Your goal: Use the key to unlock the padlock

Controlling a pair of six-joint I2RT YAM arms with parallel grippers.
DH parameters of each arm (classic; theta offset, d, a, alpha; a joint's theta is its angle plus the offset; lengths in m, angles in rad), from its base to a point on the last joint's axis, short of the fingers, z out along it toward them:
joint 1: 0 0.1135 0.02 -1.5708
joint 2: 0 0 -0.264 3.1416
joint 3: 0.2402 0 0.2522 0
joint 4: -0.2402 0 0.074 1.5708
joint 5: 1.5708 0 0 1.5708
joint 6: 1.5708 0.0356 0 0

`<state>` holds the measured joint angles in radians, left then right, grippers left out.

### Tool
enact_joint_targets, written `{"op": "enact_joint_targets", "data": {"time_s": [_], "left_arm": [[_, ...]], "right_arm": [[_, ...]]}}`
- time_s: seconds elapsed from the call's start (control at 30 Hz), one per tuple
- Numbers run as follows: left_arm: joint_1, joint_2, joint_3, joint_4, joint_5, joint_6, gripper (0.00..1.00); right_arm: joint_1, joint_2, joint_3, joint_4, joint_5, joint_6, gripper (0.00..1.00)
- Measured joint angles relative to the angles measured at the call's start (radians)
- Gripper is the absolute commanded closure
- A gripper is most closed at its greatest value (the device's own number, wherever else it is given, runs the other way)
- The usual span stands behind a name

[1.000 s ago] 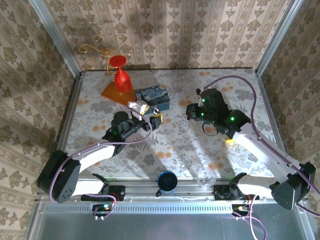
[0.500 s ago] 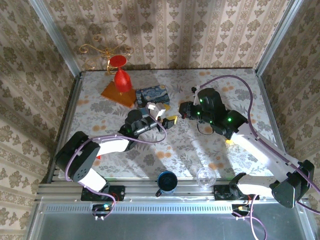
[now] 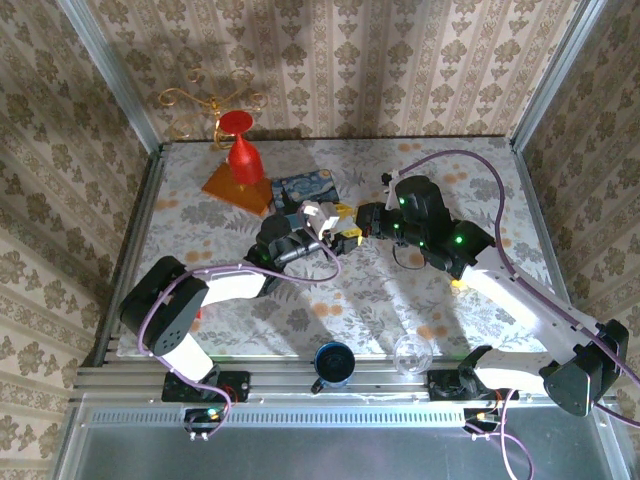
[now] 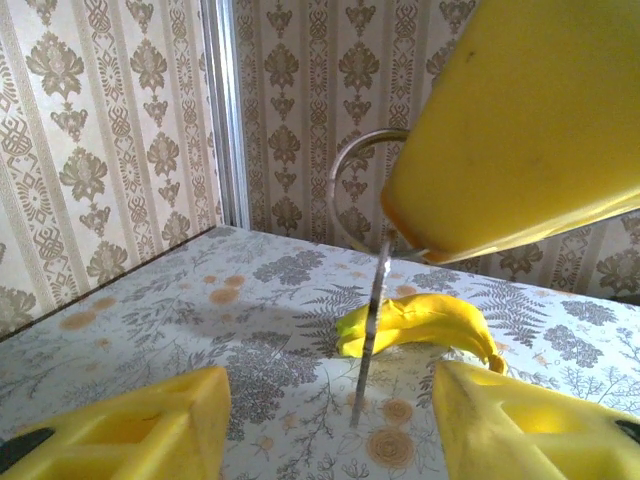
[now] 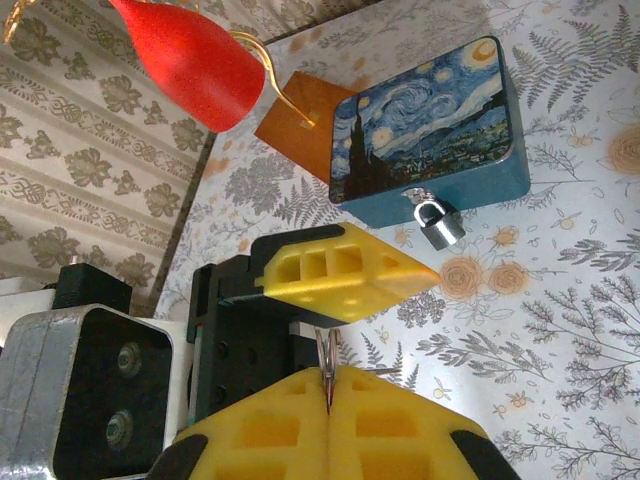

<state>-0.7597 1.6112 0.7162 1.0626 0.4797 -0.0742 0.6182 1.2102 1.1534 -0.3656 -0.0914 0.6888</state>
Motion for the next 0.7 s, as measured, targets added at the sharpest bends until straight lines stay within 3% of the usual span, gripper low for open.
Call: {"op": "enact_joint_targets", "data": {"time_s": [0.33,0.47,0.7], "left_arm": [[0.0,0.0,0.01,-0.001,-0.004,0.0,0.71],[0.0,0.0,0.011,-0.007,-0.006,0.001,0.87],[0.0,-0.001,0.011,-0.019,-0.011,0.008,1.0]], "right_arm": [[0.002,0.0,0.0,0.001,-0.004,0.0,1.0],[0.002,0.0,0.0,0.001,-0.008,0.0,1.0],[0.002,0.0,0.0,0.0,-0.008,0.0,1.0]]}}
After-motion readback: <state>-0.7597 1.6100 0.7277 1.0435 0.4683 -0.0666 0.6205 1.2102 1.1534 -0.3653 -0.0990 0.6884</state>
